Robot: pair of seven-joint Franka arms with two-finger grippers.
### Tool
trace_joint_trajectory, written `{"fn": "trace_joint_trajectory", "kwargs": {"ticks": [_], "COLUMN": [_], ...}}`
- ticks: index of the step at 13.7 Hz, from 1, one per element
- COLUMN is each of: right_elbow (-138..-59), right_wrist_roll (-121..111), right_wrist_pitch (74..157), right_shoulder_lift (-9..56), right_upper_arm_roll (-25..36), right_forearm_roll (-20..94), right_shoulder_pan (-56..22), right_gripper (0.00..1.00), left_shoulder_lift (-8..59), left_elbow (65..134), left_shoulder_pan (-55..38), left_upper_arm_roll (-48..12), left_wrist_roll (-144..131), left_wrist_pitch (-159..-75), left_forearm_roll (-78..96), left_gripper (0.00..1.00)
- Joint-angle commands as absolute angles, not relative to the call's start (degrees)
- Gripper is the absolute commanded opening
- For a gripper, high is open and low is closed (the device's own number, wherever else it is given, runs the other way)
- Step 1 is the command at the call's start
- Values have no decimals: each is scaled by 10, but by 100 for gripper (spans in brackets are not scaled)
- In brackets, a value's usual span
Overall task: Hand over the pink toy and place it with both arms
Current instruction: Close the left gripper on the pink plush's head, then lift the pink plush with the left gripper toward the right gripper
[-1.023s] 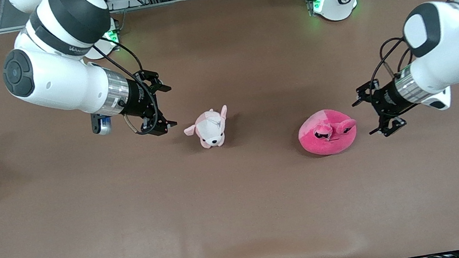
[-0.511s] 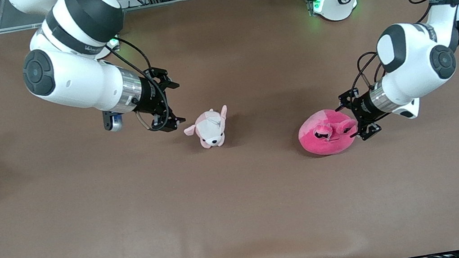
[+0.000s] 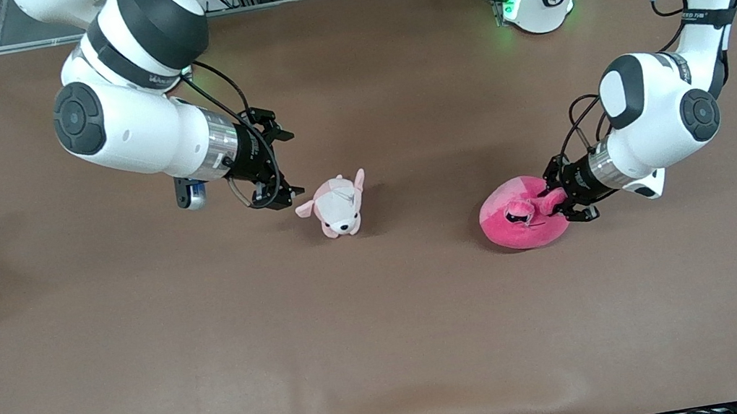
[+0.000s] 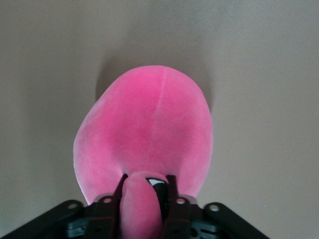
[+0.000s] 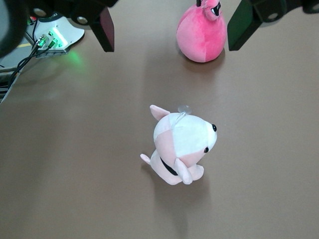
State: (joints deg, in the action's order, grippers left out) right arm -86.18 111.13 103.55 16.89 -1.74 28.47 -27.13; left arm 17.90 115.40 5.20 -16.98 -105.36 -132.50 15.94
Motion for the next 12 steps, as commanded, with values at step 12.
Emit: {"fn": "trace_joint_trajectory", "kwargs": {"ticks": [12], "right_elbow": [-861], "right_wrist_roll": [1161], "right_wrist_pitch": [1050], "right_shoulder_lift": [176], "right_upper_arm_roll": [-14], "right_forearm_roll": [296], "right_shoulder_pan": [-285], "right_gripper": [100], "left_shoulder_lift": [105], "left_elbow": [958], "left_shoulder_pan": [49], "left_upper_arm_roll": [-248], "left_wrist_roll": [-1061], "left_wrist_pitch": [-1054], "left_forearm_roll": [163], "left_gripper": [0]}}
